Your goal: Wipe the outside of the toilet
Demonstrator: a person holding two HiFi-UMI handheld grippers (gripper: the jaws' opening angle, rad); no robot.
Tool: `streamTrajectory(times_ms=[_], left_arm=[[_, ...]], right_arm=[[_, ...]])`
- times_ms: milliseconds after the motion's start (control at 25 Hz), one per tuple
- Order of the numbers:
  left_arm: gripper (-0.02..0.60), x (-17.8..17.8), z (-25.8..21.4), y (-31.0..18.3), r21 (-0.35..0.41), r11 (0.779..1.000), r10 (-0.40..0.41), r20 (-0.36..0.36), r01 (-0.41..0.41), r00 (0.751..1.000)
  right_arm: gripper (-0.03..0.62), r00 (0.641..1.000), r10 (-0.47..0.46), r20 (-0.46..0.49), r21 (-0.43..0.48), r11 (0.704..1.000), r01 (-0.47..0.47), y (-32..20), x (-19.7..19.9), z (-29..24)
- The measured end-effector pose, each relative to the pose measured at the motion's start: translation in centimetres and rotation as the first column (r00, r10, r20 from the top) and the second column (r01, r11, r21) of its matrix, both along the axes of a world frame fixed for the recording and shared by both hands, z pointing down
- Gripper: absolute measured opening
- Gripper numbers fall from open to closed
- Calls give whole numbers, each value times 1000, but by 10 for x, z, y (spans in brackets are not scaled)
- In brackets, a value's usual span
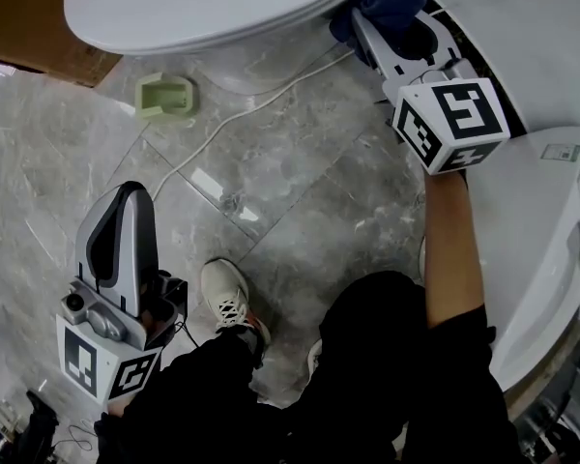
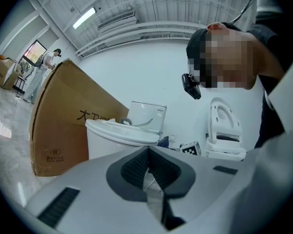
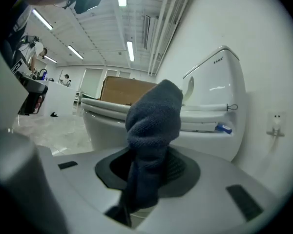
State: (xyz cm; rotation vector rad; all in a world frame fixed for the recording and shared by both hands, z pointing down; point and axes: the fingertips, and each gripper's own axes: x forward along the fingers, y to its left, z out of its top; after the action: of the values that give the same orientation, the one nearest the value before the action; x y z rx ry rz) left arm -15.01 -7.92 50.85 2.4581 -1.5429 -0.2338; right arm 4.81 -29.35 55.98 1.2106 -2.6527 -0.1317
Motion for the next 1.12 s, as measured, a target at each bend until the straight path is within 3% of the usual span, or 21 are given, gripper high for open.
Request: streamTrajectory(times_ms=[480,1120], left_arm=[[11,-1,9,-9,-22,1000,10,-5,-11,1000],[10,-9,23,-16,-62,998,12,-13,-13,1000]], right_arm=[[114,999,-13,-50,-19,1000,12,-8,-4,25],[114,990,2,-143,-155,988,-24,-26,-8,128]])
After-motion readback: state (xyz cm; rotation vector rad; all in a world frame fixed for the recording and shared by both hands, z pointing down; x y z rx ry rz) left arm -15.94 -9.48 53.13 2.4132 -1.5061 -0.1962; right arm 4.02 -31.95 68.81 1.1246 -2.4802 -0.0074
